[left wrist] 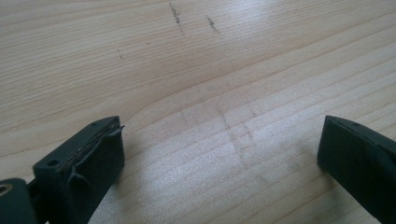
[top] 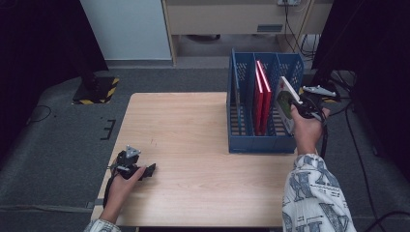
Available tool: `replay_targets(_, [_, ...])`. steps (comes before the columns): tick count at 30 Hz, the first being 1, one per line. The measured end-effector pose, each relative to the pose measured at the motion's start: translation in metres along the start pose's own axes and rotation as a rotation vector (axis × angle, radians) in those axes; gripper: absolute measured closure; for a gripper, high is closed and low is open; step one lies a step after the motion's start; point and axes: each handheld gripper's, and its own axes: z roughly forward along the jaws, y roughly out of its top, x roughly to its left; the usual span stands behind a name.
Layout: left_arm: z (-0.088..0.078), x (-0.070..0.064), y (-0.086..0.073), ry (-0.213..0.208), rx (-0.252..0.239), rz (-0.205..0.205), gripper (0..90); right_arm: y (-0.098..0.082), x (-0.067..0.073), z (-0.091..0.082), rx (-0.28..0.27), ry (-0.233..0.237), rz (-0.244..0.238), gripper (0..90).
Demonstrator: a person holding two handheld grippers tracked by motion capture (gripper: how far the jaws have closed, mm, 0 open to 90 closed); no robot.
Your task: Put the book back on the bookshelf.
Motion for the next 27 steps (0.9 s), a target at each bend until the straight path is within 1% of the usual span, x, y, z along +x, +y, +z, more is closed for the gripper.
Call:
replay_targets(6, [0.000, 0.000, 0.000, -0.001, 0.000, 0.002, 0.0, -0.001, 0.002, 0.004, 0.007, -0.002, -0.005, 76.1])
replay_targets(16, [0.000, 0.000, 0.000, -0.001, 0.000, 0.001, 0.0, -0.002, 0.003, 0.010, 0.019, -0.006, 0.002, 76.0])
replay_targets(27, [0.000, 0.000, 0.000, -0.001, 0.000, 0.001, 0.0, -0.004, 0.006, 0.015, 0.033, -0.009, -0.008, 76.0])
